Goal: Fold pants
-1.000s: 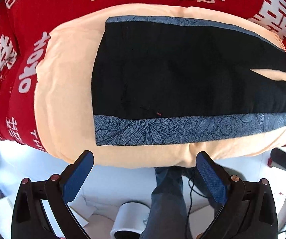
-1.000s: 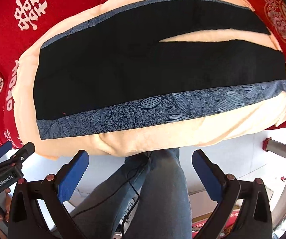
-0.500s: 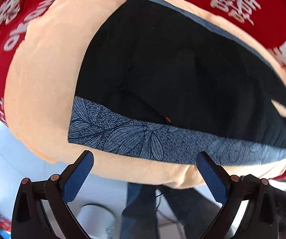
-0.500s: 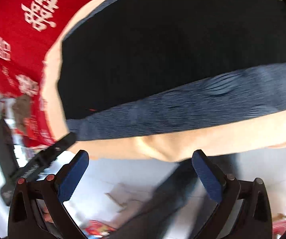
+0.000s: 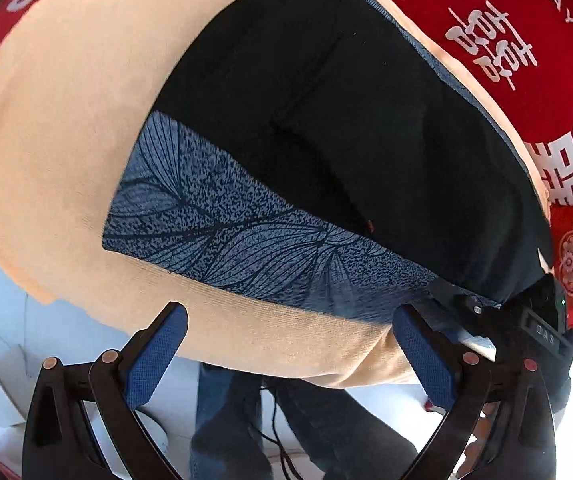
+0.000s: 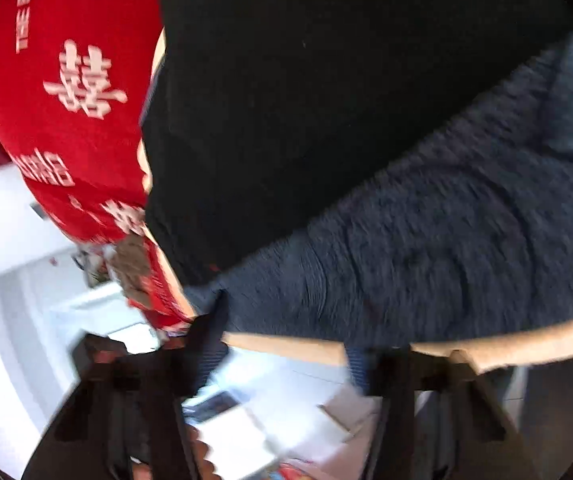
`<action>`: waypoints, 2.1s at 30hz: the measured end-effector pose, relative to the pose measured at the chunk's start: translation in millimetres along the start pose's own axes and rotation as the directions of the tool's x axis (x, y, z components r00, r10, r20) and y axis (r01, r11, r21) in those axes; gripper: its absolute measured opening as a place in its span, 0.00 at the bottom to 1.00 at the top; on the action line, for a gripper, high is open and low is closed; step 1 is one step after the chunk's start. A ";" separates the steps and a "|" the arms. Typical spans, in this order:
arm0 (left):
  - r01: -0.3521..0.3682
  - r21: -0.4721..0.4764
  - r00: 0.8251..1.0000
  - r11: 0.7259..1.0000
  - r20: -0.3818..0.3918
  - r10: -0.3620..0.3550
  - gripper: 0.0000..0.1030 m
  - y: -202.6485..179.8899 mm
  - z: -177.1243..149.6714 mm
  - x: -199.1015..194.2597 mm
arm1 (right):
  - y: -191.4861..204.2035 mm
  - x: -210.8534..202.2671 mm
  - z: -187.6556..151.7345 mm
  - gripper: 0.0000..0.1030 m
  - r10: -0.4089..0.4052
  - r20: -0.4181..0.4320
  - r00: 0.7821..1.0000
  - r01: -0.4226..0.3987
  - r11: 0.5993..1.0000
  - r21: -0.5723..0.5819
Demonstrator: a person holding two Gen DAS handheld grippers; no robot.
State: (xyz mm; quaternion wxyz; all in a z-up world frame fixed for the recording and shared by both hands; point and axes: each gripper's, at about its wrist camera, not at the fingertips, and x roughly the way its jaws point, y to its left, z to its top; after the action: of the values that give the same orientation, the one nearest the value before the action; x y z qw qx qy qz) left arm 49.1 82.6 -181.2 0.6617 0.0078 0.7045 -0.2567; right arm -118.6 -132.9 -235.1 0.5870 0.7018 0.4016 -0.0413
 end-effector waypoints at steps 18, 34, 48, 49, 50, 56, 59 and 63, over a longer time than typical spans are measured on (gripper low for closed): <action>0.213 -0.122 0.977 0.969 0.027 -0.211 0.27 4.4 44.2 -2.1 | 24.0 -25.5 -5.0 0.27 -0.012 -0.057 0.998 0.005 0.991 -0.134; 0.166 -0.008 0.986 0.986 -0.033 -0.166 0.24 -2.8 48.3 -2.9 | -36.6 -102.0 -9.4 0.06 0.059 0.241 0.969 -0.096 0.985 0.142; 0.182 0.022 0.968 0.983 0.171 -0.183 0.24 -60.9 114.4 -66.1 | 124.3 -146.7 81.8 0.07 -0.052 0.133 0.990 0.089 0.953 -0.288; 0.171 0.019 0.967 0.985 0.188 -0.172 0.24 -66.3 125.5 -62.2 | 130.6 -144.4 99.6 0.07 -0.060 0.115 0.992 0.092 0.951 -0.294; 0.161 0.020 0.966 0.987 0.202 -0.162 0.24 -71.1 133.7 -58.1 | 134.8 -141.3 118.4 0.07 -0.068 0.098 0.993 0.095 0.949 -0.301; 0.062 0.016 0.956 0.998 0.287 -0.064 0.33 -91.4 203.3 -8.8 | 142.7 -97.9 225.6 0.10 -0.154 0.025 0.988 0.155 0.942 -0.298; 0.000 -0.015 0.960 1.000 0.281 0.004 0.36 -91.5 230.5 22.5 | 132.2 -69.9 272.9 0.10 -0.214 0.000 0.977 0.205 0.935 -0.288; -0.066 -0.030 0.953 0.997 0.294 0.072 0.40 -93.8 252.0 49.1 | 109.4 -47.9 301.7 0.09 -0.223 -0.026 0.974 0.209 0.941 -0.265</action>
State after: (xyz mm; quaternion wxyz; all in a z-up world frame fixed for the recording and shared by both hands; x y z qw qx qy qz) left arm 244.0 -108.7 -192.3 0.7679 -0.0123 0.5998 -0.2248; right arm 40.8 -414.9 -216.0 0.6546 0.5712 0.4942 -0.0329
